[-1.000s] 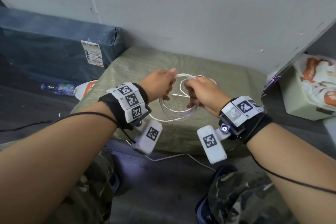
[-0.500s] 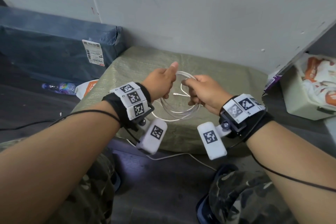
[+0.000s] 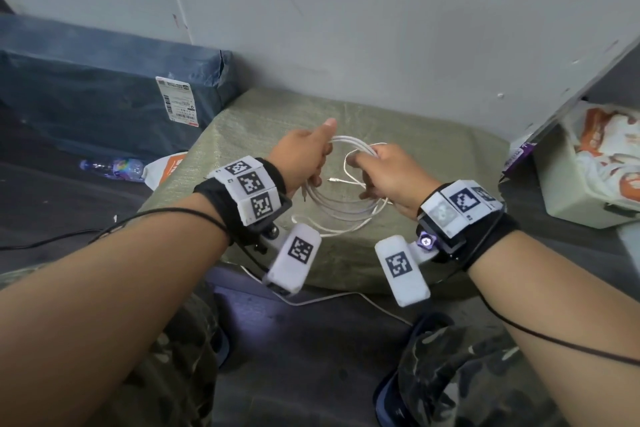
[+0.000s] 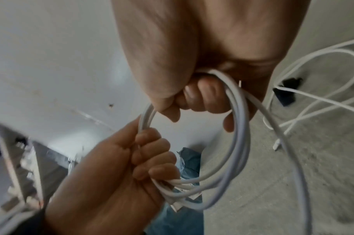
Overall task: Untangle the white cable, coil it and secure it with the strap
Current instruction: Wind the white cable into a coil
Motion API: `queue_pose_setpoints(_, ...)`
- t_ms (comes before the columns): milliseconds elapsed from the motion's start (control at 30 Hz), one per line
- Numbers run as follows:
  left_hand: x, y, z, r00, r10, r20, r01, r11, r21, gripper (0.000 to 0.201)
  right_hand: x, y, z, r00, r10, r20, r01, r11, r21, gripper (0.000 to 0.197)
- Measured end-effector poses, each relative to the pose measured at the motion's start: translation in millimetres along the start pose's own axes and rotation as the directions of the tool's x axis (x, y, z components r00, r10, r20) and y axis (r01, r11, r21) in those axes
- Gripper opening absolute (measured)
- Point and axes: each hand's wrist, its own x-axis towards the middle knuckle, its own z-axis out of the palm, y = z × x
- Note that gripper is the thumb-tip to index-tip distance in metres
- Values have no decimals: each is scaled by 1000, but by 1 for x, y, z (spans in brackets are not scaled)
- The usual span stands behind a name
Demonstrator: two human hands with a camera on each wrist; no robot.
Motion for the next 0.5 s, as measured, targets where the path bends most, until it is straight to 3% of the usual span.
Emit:
queue_pose_setpoints(100,-1,-1,-2,998,-12,70,7,997,79,47,-3,-4,-2,995,-99,15,99,954,-284,28)
queue_pose_setpoints(167,-2,-3,-1,992,-11,126,-13,983,184,48,-5,-6,-2,981,-187,51,186,826,-532,31)
queue_pose_setpoints(233,-2,-5,1,990,-2,141,-35,966,256,49,-7,-7,-1,972,-226,69,221,770,-599,28)
queue_pose_setpoints(300,-2,-7,2,993,18,113,-48,963,265,49,-6,-4,1,980,-195,48,193,847,-495,24)
queue_pose_setpoints(367,-2,-6,3,998,27,56,-39,978,206,47,-4,-2,2,994,-111,-3,107,965,-240,18)
queue_pose_setpoints(433,-1,-4,2,1000,8,3,-8,994,113,45,-3,-1,2,999,-35,-33,34,999,-30,15)
queue_pose_setpoints(500,0,-2,0,1000,-1,9,0,997,83,45,-1,0,1,998,-35,-56,30,996,-80,21)
